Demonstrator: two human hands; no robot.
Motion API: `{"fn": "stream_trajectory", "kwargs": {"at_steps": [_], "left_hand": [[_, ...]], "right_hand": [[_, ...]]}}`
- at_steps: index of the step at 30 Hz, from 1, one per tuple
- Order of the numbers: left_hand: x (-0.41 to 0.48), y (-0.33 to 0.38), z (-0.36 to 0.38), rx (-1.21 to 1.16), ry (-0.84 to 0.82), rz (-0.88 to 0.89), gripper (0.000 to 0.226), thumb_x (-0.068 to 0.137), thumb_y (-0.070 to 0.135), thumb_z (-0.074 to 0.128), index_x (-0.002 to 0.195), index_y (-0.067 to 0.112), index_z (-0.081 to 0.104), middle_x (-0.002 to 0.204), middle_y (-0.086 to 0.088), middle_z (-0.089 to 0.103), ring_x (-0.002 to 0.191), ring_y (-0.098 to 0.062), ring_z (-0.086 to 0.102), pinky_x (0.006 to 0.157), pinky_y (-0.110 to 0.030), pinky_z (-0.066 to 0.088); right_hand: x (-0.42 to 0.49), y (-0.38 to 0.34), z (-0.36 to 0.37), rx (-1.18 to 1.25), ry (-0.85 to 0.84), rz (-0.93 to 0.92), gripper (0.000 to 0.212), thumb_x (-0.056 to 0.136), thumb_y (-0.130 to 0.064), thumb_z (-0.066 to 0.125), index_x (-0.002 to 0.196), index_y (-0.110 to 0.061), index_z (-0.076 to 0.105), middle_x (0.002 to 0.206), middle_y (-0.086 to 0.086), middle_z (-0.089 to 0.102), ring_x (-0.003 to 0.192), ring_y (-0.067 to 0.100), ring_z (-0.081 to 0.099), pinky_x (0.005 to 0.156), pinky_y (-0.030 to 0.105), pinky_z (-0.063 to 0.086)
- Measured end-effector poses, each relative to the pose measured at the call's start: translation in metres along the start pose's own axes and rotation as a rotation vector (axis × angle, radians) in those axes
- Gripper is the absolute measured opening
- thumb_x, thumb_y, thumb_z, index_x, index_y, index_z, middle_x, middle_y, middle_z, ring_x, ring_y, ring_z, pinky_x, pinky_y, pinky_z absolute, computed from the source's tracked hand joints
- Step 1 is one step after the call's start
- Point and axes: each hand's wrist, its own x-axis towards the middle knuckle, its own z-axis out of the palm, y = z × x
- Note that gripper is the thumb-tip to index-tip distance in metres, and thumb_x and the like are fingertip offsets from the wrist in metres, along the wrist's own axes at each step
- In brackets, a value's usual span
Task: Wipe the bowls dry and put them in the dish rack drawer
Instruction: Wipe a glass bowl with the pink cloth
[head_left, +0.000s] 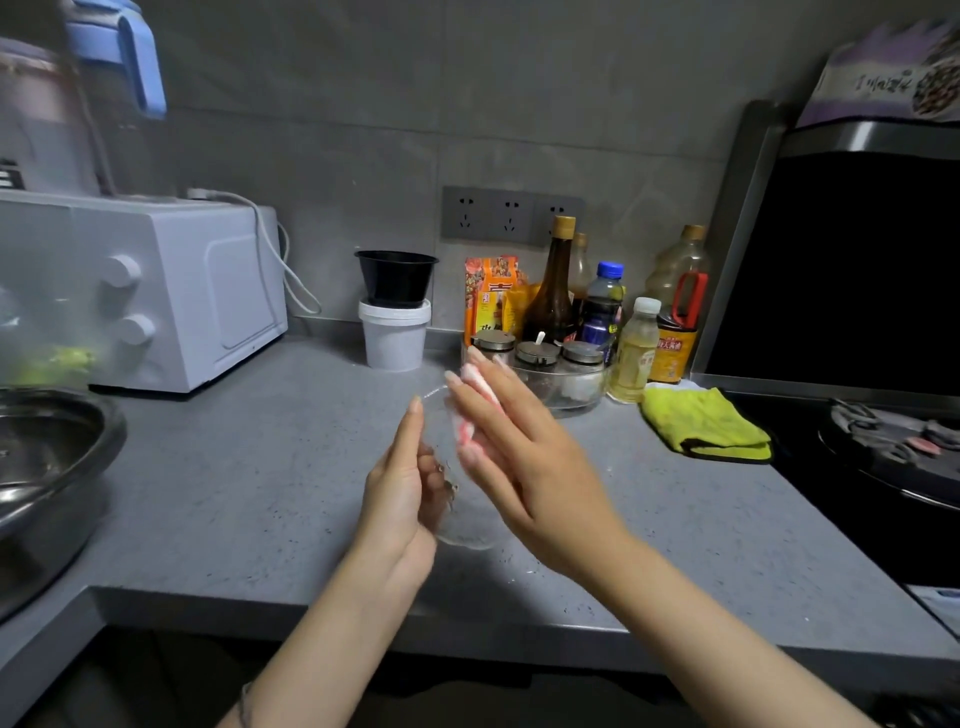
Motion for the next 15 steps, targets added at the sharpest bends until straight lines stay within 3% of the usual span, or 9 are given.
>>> {"fn": "stream_trajectory", "kwargs": {"at_steps": [4, 6, 9, 15], "left_hand": [[-0.002, 0.012, 0.000, -0.019, 0.114, 0.083, 0.037, 0.081, 0.048, 0.065, 0.061, 0.022, 0.050, 0.047, 0.009, 0.041, 0.039, -0.003, 0.039, 0.041, -0.013, 0.039], [-0.005, 0.013, 0.001, -0.008, 0.146, 0.097, 0.037, 0.084, 0.046, 0.064, 0.061, 0.021, 0.048, 0.043, 0.010, 0.038, 0.036, -0.002, 0.036, 0.037, -0.012, 0.036], [-0.011, 0.008, 0.005, -0.020, 0.154, 0.032, 0.039, 0.085, 0.046, 0.062, 0.060, 0.020, 0.046, 0.044, 0.008, 0.036, 0.039, -0.004, 0.036, 0.042, -0.015, 0.037], [-0.011, 0.015, 0.010, 0.052, 0.167, 0.111, 0.039, 0.084, 0.049, 0.062, 0.063, 0.020, 0.046, 0.042, 0.010, 0.037, 0.041, -0.004, 0.035, 0.048, -0.017, 0.034]], "right_hand": [[-0.016, 0.001, 0.011, -0.031, 0.141, 0.023, 0.045, 0.101, -0.036, 0.033, 0.141, -0.019, 0.045, 0.151, -0.002, 0.036, 0.141, 0.009, 0.029, 0.110, 0.029, 0.035], [-0.022, -0.003, 0.018, -0.067, 0.182, -0.028, 0.041, 0.101, -0.031, 0.037, 0.135, -0.015, 0.052, 0.147, 0.002, 0.042, 0.139, 0.011, 0.033, 0.112, 0.027, 0.032], [-0.015, -0.003, 0.017, -0.123, 0.193, -0.085, 0.038, 0.099, -0.028, 0.040, 0.130, -0.013, 0.057, 0.141, 0.004, 0.049, 0.136, 0.013, 0.038, 0.113, 0.029, 0.031], [-0.017, 0.007, 0.011, -0.191, 0.210, -0.036, 0.039, 0.100, -0.028, 0.039, 0.133, -0.015, 0.054, 0.143, 0.001, 0.047, 0.137, 0.012, 0.036, 0.112, 0.031, 0.032]]}}
